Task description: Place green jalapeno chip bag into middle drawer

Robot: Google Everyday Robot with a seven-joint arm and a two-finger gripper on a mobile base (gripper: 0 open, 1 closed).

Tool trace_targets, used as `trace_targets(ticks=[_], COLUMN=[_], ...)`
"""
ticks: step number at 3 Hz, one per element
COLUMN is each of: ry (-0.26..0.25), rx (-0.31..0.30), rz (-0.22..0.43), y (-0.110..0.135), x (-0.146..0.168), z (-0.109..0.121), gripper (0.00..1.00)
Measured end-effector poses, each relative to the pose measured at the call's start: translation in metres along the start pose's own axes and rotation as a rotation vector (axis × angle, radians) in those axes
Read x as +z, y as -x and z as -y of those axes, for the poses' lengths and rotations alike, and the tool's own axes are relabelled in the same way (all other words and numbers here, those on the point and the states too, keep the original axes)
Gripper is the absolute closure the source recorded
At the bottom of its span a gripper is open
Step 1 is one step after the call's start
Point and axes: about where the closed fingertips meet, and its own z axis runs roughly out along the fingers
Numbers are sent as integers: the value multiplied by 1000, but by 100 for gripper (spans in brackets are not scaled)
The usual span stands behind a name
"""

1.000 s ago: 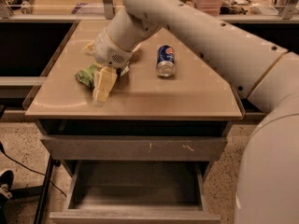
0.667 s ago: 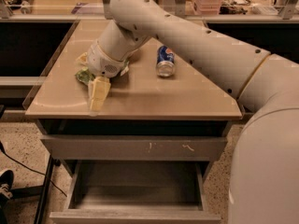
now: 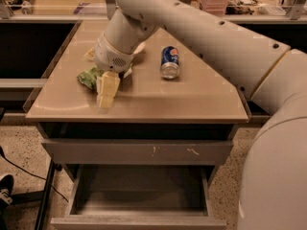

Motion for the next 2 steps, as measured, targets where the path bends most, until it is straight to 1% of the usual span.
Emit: trace_targets(ticks=[1, 2], ry=[0, 8], rx=[39, 42], rz=[-85, -92], y=[-22, -25], x=[-36, -37], z=[-7, -10], gripper=[0, 0])
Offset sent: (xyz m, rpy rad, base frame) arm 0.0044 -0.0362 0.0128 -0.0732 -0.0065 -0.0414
